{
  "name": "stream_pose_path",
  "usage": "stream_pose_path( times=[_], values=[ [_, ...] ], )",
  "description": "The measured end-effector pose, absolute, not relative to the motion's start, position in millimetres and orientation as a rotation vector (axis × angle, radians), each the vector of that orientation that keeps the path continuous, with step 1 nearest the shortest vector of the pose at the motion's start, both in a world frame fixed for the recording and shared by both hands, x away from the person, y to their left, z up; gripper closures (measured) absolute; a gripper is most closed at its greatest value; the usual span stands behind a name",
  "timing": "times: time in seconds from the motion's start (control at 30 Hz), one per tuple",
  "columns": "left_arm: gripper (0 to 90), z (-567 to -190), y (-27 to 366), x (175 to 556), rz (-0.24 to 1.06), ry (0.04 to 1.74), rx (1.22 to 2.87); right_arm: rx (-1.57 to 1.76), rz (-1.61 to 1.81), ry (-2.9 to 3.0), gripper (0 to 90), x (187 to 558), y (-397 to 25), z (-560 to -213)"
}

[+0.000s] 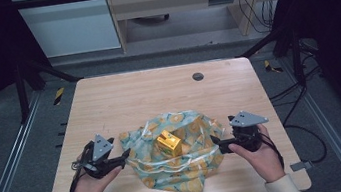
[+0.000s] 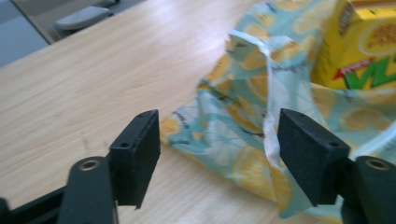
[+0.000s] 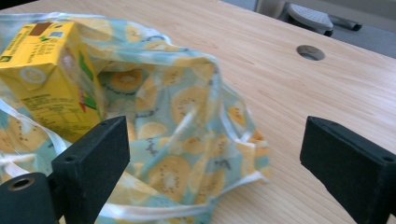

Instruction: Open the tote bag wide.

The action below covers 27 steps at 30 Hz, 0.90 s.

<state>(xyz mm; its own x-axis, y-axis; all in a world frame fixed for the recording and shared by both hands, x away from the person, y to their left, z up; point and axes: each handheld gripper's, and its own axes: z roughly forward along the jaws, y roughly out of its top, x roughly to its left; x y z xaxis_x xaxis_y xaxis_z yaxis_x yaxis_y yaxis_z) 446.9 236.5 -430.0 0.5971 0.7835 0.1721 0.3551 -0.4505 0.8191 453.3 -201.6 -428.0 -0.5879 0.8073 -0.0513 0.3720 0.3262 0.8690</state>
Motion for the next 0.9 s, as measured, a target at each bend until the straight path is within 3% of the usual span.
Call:
stream_pose_path(
  times=[0.2, 0.9],
  values=[
    [23.7, -425, 260, 450, 0.719, 0.975, 1.978, 1.09, 1.21, 2.063, 8.0, 455, -218, -426],
    [14.6, -429, 314, 460, 0.774, 1.156, 1.85, 1.274, 1.183, 1.911, 6.8, 457, -272, -434]
  ],
)
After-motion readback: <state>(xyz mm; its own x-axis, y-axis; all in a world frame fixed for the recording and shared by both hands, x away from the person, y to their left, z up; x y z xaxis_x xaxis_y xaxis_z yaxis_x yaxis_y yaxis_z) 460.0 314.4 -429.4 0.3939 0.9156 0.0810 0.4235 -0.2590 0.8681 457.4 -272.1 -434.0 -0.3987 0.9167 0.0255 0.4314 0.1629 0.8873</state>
